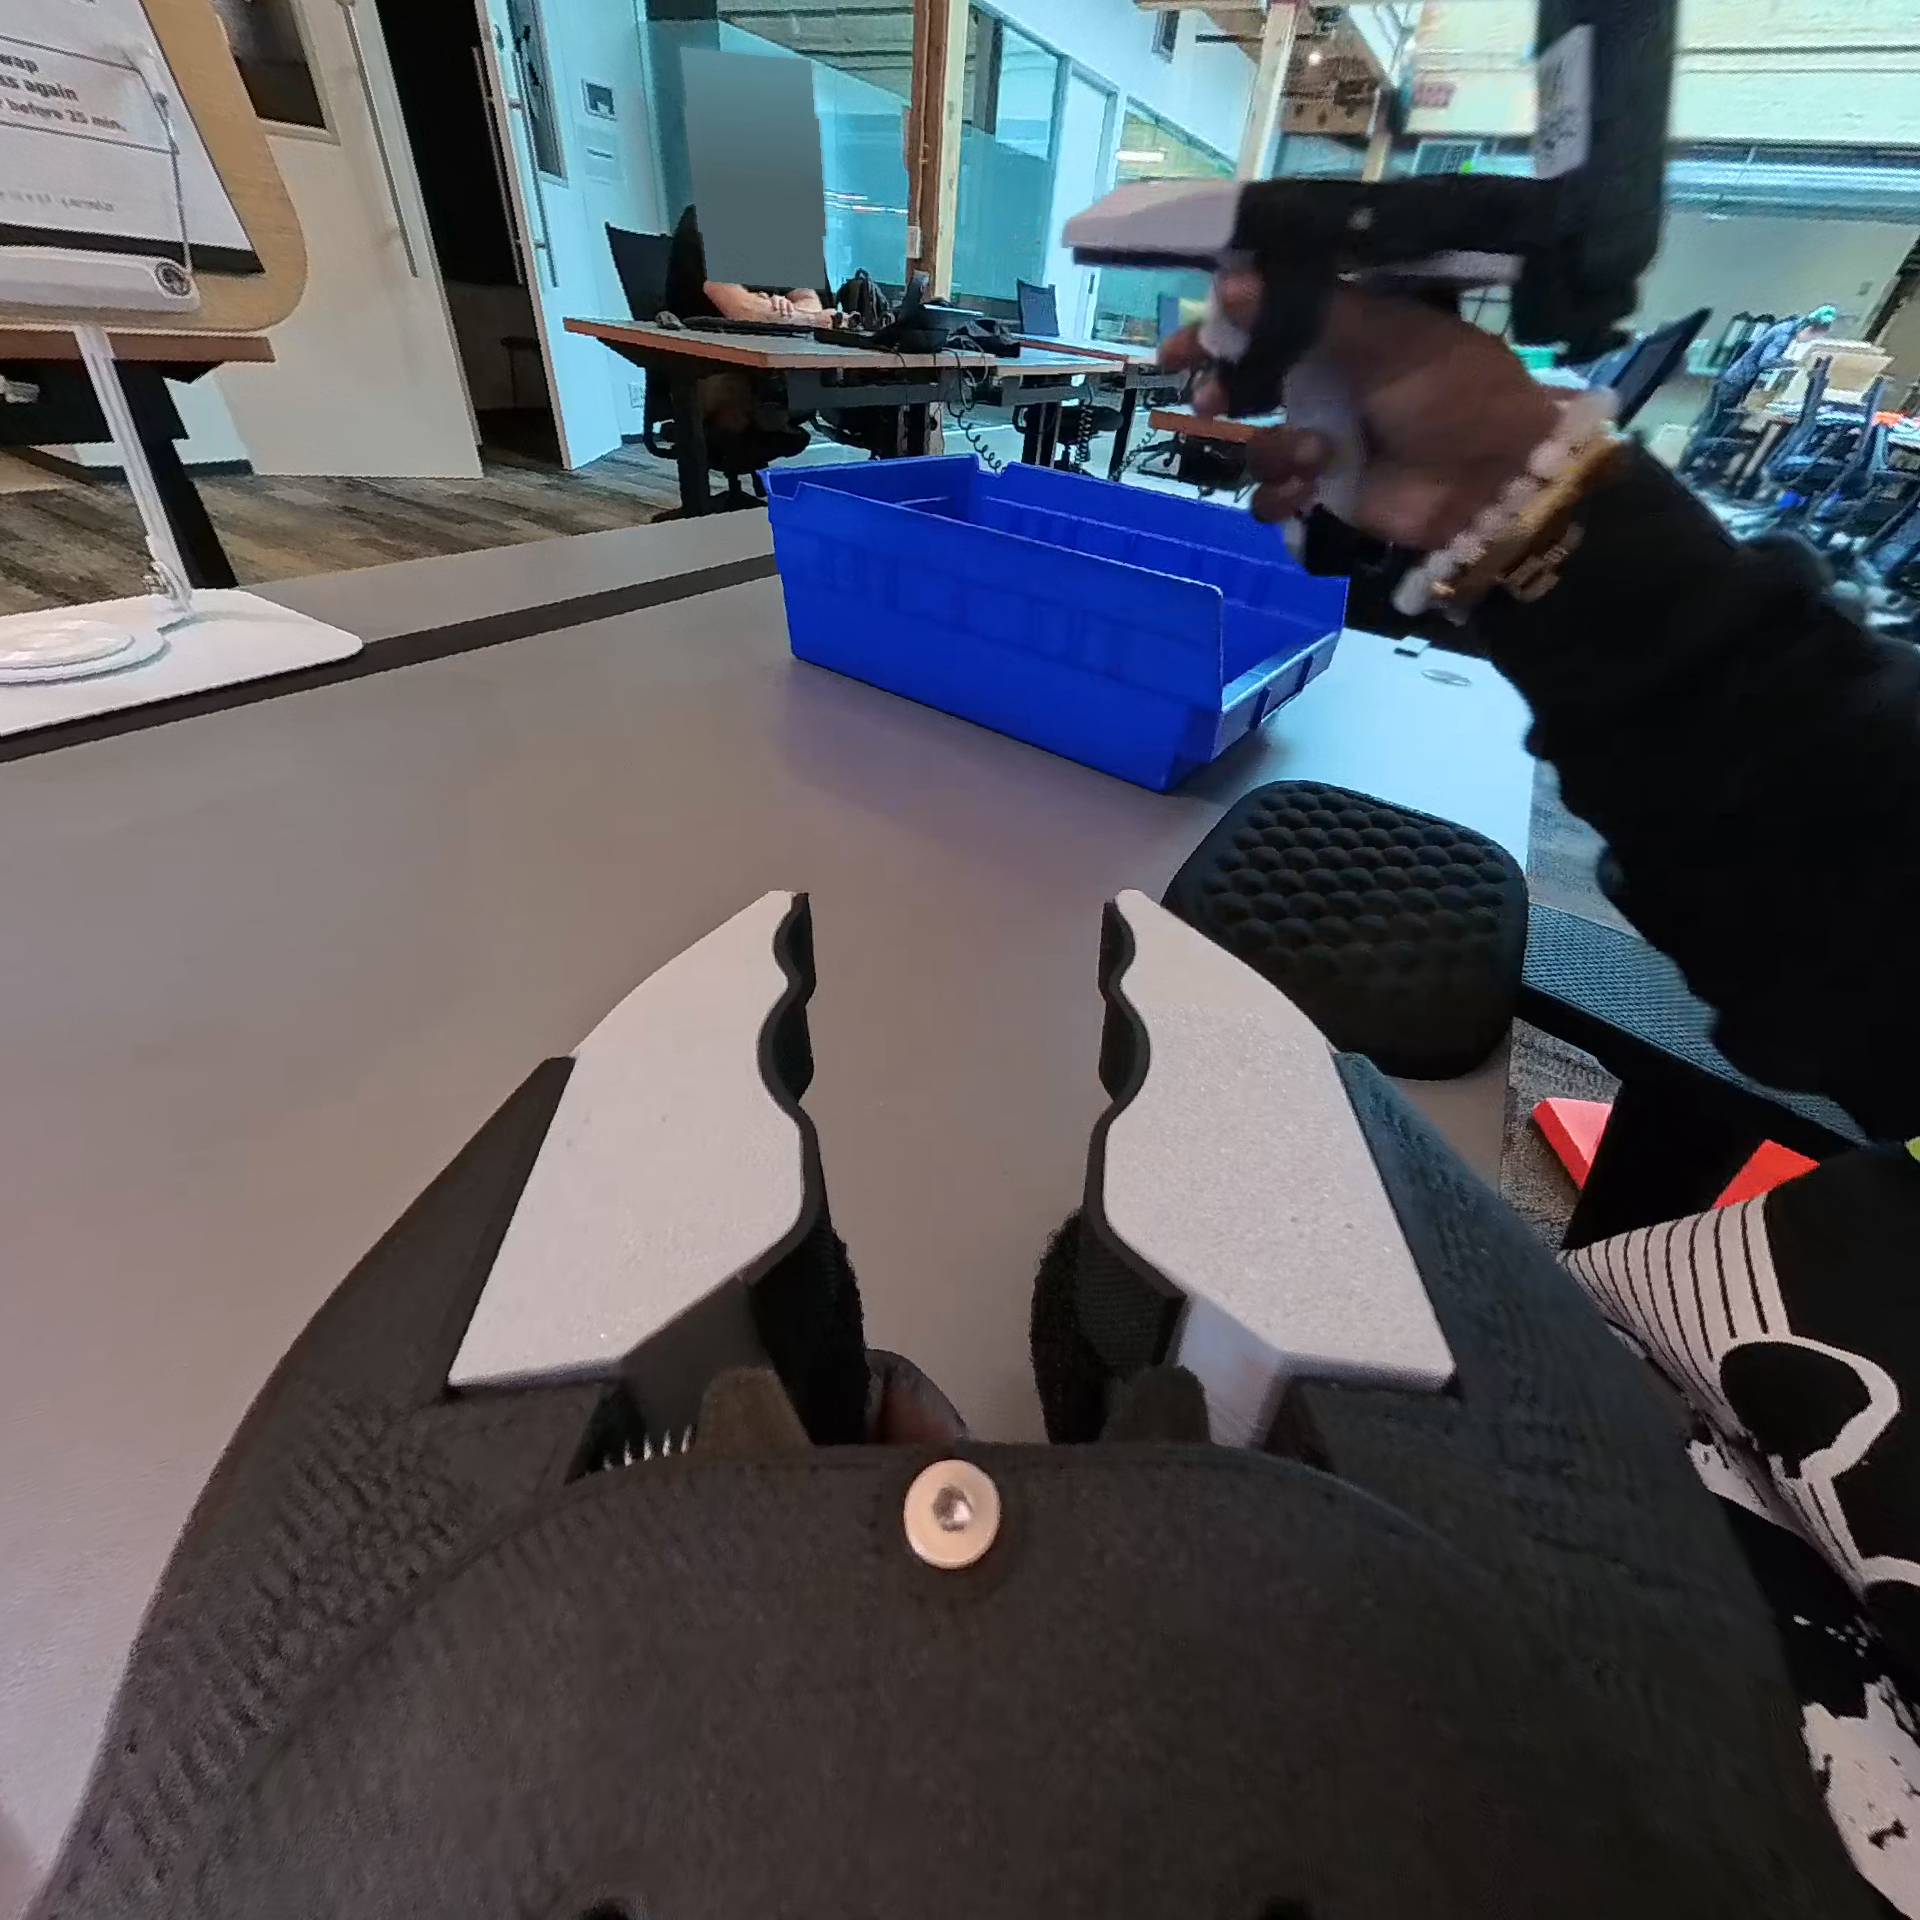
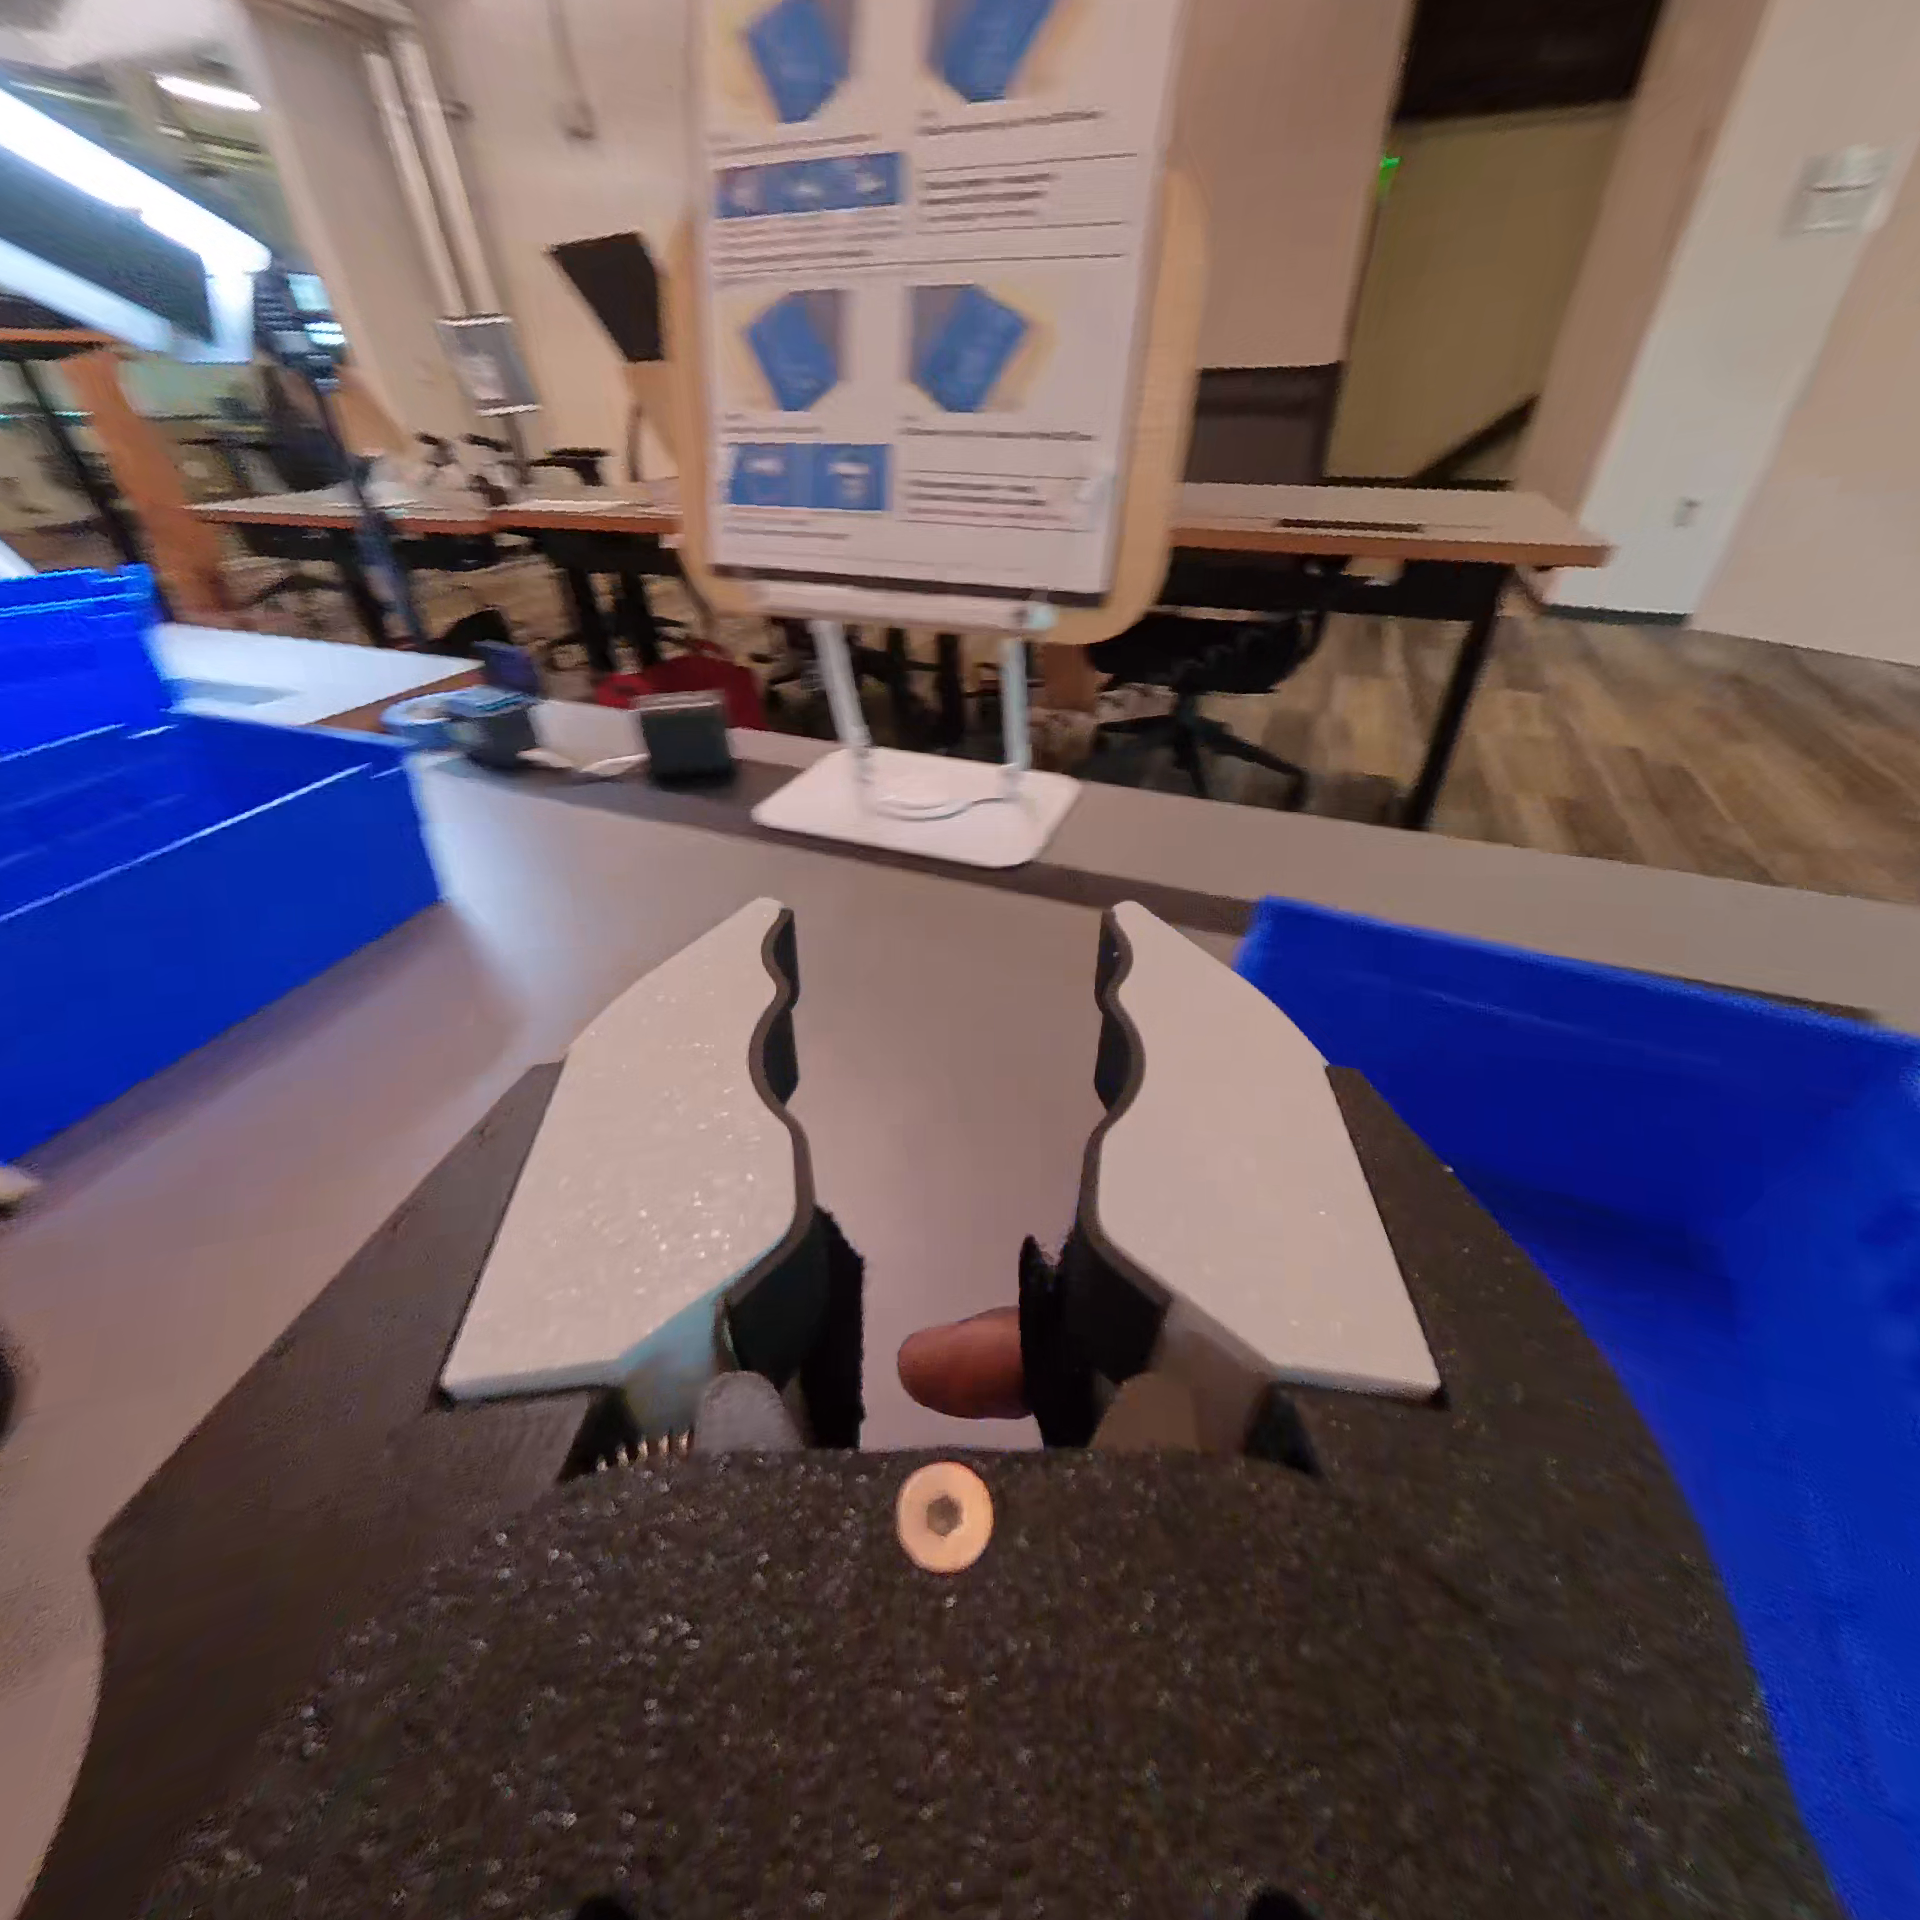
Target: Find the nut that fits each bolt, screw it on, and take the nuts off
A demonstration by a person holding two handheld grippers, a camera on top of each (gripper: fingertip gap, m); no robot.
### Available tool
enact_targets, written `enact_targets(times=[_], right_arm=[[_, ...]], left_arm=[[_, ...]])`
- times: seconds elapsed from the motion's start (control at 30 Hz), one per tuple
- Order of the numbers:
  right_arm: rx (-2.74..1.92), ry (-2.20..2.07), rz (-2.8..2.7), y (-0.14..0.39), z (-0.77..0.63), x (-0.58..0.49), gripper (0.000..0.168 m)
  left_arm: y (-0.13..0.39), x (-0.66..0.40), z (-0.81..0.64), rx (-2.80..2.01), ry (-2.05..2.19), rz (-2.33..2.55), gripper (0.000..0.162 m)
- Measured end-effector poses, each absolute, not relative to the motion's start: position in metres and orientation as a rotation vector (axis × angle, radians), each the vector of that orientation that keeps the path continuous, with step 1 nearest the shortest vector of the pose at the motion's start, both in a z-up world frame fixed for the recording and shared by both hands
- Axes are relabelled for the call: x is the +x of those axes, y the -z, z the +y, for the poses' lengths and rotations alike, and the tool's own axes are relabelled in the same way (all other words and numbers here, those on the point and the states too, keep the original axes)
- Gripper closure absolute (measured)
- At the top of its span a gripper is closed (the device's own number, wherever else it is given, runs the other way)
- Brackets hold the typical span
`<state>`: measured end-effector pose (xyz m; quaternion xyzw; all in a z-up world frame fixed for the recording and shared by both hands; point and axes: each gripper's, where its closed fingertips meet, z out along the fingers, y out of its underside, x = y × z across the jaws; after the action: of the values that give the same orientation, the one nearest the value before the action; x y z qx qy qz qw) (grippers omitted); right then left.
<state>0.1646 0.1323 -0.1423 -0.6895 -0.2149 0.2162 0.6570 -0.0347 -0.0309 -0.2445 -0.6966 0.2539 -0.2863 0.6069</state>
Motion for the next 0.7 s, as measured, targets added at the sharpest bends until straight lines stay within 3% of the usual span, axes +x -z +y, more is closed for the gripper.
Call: enact_targets(times=[0.4,0.57,0.7], right_arm=[[-1.611,-0.687,-0.667,0.239,0.040,0.103,0.114],[-1.603,-0.719,-0.647,0.242,0.039,0.104,0.115],[-1.614,-0.733,-0.646,0.245,0.040,0.103,0.115]], left_arm=[[0.208,-0.075,-0.038,-1.626,0.505,0.577,0.109],[0.169,-0.184,-0.005,-1.767,0.162,0.483,0.109],[0.177,-0.288,0.037,-2.053,0.046,0.334,0.109]])
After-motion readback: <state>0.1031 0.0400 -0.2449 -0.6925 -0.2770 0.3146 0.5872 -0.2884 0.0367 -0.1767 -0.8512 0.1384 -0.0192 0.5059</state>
